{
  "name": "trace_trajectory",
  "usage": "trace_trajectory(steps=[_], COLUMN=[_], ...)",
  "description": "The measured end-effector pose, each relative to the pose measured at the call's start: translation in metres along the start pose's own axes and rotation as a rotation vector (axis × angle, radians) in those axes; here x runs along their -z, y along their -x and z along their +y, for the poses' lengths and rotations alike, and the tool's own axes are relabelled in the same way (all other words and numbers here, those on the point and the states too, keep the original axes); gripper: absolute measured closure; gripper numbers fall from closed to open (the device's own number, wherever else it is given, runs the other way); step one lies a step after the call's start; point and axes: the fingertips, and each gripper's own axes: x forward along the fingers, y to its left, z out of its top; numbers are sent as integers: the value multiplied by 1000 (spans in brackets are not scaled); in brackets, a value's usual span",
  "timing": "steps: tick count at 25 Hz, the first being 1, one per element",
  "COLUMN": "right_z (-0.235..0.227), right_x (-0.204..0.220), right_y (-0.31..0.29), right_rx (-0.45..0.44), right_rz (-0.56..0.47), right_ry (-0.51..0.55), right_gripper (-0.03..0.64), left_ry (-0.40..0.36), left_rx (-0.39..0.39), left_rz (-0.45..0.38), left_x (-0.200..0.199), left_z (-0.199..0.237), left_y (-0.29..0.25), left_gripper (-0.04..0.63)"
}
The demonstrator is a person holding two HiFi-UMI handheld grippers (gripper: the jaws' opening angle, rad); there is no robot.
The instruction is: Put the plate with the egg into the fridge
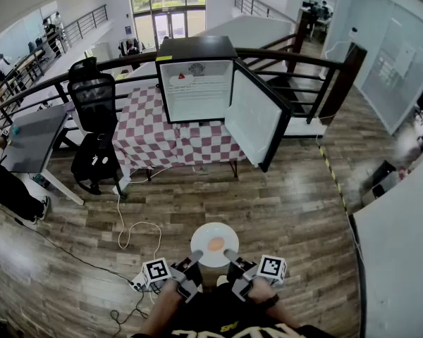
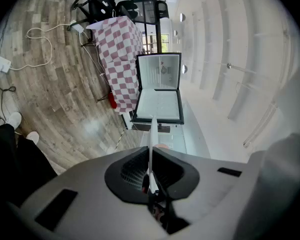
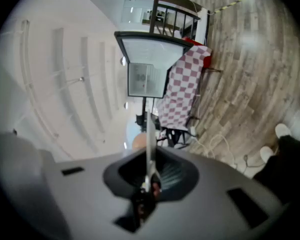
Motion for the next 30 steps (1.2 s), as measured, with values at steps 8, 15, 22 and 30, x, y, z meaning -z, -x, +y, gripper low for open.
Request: trace_trajectory(steps=[8, 15, 22, 30], right_z=[1, -4, -6, 0], right_x=[-47, -62, -82, -116], right_y=[33, 31, 12, -40], right_rx=[-27, -58, -89, -72], right_rz=[-8, -11, -31, -84], right_ry=[58, 41, -14, 0], right_gripper=[575, 575, 575, 575], left_ry=[14, 18, 38, 51], left_rx=[21, 18, 23, 33], left_rz=[-26, -55, -69, -27], left_x=[35, 32, 15, -45], left_z=[-12, -9, -11, -12], left_y=[-44, -57, -71, -101], left_gripper=[560, 559, 558, 558])
